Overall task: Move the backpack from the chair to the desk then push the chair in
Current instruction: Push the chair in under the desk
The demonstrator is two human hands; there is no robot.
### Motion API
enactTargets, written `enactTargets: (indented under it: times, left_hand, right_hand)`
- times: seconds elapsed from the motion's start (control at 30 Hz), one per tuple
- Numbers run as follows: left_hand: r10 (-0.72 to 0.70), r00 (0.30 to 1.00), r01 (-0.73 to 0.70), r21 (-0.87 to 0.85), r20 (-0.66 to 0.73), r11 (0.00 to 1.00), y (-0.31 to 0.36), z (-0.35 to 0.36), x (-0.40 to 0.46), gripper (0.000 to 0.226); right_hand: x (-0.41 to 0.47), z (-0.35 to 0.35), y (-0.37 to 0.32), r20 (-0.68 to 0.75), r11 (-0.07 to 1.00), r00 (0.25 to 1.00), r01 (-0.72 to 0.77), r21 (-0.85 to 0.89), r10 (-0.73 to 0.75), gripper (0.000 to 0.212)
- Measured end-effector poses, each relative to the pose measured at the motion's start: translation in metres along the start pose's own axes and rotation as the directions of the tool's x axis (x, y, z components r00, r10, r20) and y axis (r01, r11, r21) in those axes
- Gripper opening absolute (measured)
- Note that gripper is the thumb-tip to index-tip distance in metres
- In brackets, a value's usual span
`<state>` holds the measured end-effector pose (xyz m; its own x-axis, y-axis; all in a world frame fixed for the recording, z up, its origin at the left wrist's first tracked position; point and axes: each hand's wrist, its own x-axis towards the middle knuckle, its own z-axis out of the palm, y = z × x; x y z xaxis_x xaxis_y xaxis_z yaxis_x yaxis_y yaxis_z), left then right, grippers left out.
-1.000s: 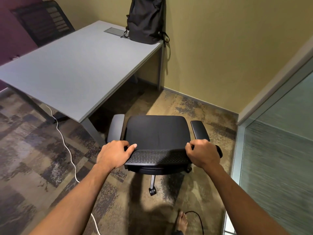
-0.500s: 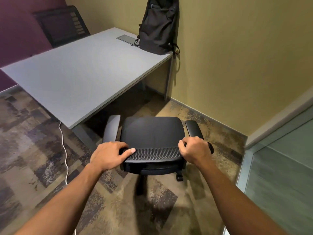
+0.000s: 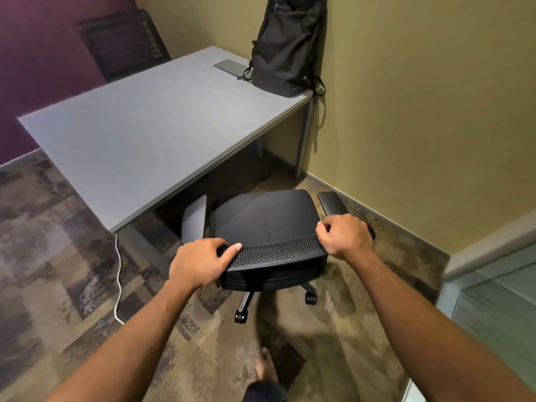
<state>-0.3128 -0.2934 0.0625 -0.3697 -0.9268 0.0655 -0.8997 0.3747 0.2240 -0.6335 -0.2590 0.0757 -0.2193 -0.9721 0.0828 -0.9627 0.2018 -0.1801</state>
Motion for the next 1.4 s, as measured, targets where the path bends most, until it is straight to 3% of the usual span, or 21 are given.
enactTargets:
  times: [0.43, 1.0, 1.4]
  left_hand:
    - [-0.174, 0.984, 0.175, -0.029, 0.027, 0.984, 0.01, 0.009, 0.113, 0.073]
    - [-0.264, 0.964, 0.264, -0.014, 0.017, 0.964, 0.029, 0.017, 0.214, 0.073]
    - [-0.487, 0.869, 0.489, 0.005, -0.081, 0.872, 0.081, 0.035, 0.277, 0.068]
  right_hand:
    - [0.134, 0.003, 0.028, 0.007, 0.998, 0.998, 0.056, 0.013, -0.056, 0.042]
    - [0.281, 0.011, 0.055, 0.046, 0.974, 0.973, 0.226, 0.031, -0.227, 0.036]
    - [0.392, 0.016, 0.092, 0.062, 0.879, 0.877, 0.471, 0.076, -0.476, 0.038]
